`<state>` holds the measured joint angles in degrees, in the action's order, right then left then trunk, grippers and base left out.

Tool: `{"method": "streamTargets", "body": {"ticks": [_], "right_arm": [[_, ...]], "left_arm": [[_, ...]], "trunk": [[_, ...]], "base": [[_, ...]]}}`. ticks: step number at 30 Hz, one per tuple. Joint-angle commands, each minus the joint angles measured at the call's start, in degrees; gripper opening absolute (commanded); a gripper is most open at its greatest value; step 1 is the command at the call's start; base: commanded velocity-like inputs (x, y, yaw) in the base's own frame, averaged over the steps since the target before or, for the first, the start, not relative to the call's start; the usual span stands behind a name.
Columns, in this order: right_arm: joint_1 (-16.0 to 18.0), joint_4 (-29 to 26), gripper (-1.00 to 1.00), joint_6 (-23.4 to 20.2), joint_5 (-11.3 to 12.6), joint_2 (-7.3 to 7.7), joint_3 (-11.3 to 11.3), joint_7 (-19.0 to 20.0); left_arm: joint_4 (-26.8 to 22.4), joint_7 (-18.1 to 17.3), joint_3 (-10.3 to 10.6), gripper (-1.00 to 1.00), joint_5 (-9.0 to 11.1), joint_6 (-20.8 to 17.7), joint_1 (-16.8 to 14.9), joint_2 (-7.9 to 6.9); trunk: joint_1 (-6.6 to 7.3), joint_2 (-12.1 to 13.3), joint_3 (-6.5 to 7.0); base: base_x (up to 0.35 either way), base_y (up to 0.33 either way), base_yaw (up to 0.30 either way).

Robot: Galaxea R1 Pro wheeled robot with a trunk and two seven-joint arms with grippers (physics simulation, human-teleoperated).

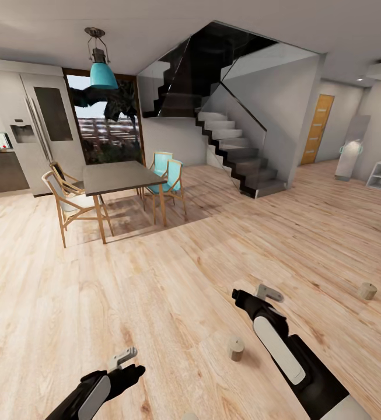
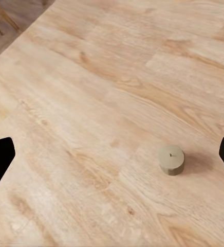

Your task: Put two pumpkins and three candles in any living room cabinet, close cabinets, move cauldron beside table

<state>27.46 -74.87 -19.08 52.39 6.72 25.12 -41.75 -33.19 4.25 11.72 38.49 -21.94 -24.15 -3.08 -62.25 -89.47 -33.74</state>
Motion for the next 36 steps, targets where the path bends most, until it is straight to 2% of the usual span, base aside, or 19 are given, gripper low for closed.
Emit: {"method": "streamTargets", "body": {"ticks": [1,4,10,32,36], "right_arm": [[0.06,-0.15,1.00,-0.19,0.25,0.15,0.09,0.54],[0.06,-0.03,1.00,-0.17,0.25,0.15,0.00,2.32],[0.06,0.08,1.00,-0.16,0.35,0.06,-0.08,2.98],[0.05,0.78,1.00,0.01,0.43,0.14,-0.08,4.05],[0.05,0.86,1.00,-0.01,0.50,0.14,-0.12,6.02]], "left_arm": [[-0.12,0.43,0.40,1.00,0.56,-0.09,-0.02,-0.08],[-0.12,0.42,0.42,1.00,0.54,-0.05,-0.02,-0.06],[-0.12,0.41,0.48,1.00,0.53,-0.03,-0.02,-0.08],[-0.12,0.41,0.50,1.00,0.53,-0.03,-0.02,-0.03],[-0.12,0.41,0.50,1.00,0.53,-0.03,-0.02,-0.06]], "trunk": [[0.00,-0.03,-0.06],[0.00,-0.03,-0.06],[0.00,-0.03,0.07],[0.00,-0.03,1.09],[0.00,-0.03,1.29]], "base": [[0.000,0.000,0.000],[0.000,0.000,0.000],[0.000,0.000,-0.092],[-0.012,-0.062,-0.259],[0.000,-0.001,-0.247]]}}
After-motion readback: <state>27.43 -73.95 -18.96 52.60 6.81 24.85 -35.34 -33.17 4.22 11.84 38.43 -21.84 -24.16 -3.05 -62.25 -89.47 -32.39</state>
